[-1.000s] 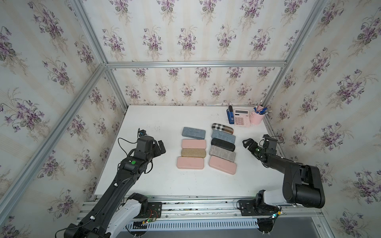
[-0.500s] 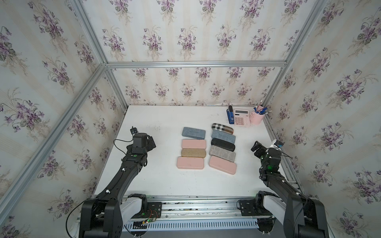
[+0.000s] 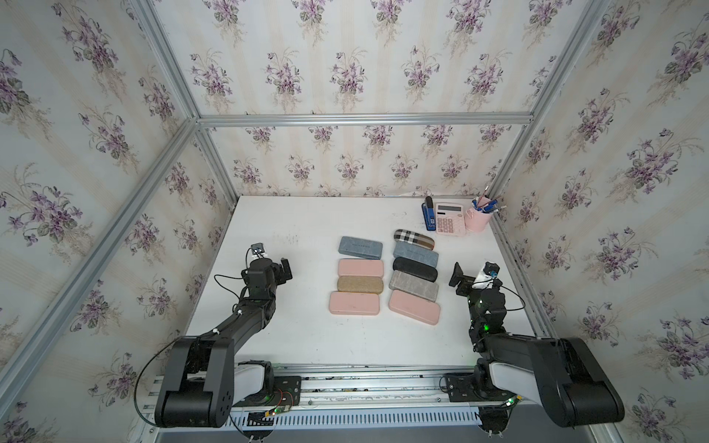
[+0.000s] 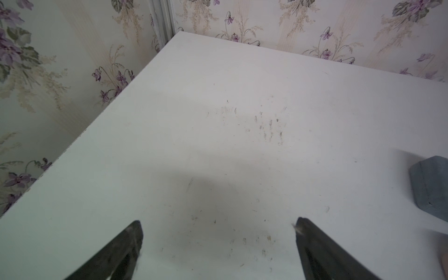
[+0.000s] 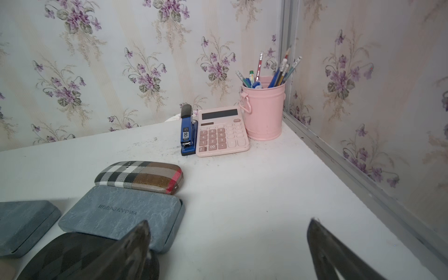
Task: Close the glasses case
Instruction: Reset both arms
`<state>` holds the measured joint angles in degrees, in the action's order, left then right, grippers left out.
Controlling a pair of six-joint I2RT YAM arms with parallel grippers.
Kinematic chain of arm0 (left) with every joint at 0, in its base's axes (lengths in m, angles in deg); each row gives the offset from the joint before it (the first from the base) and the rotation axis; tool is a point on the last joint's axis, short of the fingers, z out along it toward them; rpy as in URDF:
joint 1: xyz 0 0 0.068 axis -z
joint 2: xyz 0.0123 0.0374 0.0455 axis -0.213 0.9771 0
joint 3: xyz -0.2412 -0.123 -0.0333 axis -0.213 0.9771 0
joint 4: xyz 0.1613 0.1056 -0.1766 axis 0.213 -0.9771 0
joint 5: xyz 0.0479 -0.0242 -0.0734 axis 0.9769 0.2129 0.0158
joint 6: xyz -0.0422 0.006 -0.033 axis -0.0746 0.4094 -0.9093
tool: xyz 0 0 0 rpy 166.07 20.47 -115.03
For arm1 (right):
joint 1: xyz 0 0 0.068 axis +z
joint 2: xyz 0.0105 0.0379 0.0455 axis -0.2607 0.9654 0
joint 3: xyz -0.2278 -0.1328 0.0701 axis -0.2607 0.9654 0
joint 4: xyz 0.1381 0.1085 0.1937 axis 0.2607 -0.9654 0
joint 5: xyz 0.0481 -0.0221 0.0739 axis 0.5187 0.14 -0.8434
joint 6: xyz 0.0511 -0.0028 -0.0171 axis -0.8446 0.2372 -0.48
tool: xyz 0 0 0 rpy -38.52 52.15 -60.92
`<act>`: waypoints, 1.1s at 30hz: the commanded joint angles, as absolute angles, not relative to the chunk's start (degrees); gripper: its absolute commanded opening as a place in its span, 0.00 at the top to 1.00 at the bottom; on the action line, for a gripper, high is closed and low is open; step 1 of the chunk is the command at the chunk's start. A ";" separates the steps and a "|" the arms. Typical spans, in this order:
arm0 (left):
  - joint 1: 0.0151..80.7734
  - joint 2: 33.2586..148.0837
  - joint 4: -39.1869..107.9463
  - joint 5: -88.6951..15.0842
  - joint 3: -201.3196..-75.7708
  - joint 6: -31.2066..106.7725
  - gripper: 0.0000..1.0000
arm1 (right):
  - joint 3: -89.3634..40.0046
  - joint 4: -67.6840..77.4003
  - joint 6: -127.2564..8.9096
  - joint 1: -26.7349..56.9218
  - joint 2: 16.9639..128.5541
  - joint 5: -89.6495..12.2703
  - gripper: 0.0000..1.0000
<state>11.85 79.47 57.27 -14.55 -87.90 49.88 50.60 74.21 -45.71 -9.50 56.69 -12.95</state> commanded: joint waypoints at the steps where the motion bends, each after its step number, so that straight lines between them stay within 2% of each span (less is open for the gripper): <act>1: 11.83 81.18 66.95 -18.01 -87.44 53.52 0.00 | 50.05 89.14 -42.98 -9.30 63.54 -9.45 0.00; 4: 11.70 85.92 73.10 -19.77 -86.82 54.06 0.00 | 49.09 98.17 -42.55 -9.32 72.75 -9.90 0.00; 8: 11.74 93.09 73.22 -23.06 -90.35 55.91 0.00 | 45.65 90.83 -45.21 -11.00 73.02 -9.85 0.00; 14: 11.80 93.00 70.28 -24.05 -91.53 56.06 0.00 | 40.99 81.32 -45.74 -11.60 72.70 -11.12 0.00; 33: 11.84 92.82 69.91 -23.96 -91.54 56.06 0.00 | 42.74 84.85 -45.50 -11.81 72.81 -12.28 0.00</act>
<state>11.83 92.89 69.22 -23.69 -91.31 55.58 42.84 83.04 -45.21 -11.75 72.71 -12.23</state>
